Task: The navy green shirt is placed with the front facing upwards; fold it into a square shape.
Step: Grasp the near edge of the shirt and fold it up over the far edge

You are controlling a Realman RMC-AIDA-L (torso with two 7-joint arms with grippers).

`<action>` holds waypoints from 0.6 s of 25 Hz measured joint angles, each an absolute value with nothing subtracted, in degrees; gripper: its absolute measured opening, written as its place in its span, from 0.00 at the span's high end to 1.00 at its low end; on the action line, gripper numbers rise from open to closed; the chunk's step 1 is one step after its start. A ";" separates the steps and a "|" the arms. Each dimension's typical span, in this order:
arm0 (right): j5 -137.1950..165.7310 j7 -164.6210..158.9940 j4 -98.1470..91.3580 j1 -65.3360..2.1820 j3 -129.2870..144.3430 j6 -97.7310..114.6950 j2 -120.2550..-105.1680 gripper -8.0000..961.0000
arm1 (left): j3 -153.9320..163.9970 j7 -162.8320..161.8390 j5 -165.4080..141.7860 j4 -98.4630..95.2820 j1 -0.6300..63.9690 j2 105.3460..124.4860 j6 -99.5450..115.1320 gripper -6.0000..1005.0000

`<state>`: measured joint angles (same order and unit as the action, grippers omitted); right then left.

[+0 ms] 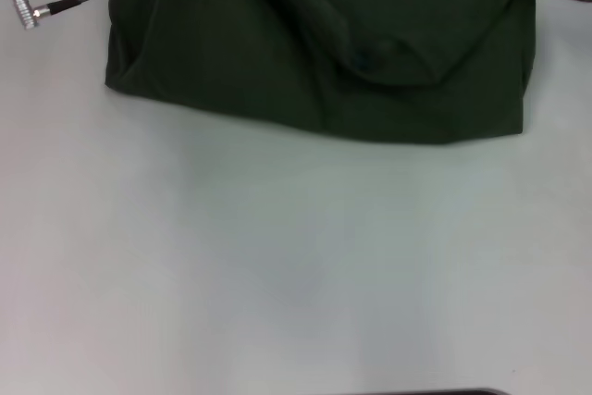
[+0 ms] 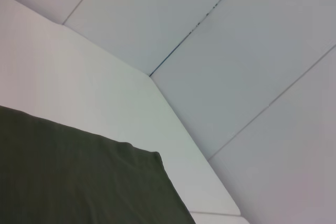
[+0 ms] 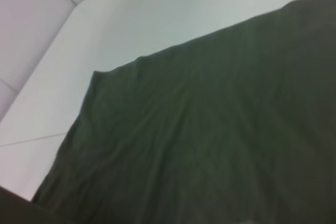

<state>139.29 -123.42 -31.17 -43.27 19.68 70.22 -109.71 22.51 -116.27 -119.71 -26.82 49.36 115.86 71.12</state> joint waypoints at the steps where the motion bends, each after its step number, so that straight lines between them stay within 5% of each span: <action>1: 139.30 -123.42 -31.19 -43.54 19.95 69.42 -109.73 0.96 | 22.50 -115.84 -119.23 -26.23 49.54 115.88 70.40 0.96; 15: 139.31 -124.28 -31.78 -47.99 26.64 62.17 -109.67 0.96 | 22.36 -114.73 -116.50 -25.14 50.45 117.34 64.27 0.96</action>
<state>139.31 -124.28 -31.78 -47.99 26.64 62.17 -109.67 22.36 -114.73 -116.50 -25.14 50.45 117.34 64.27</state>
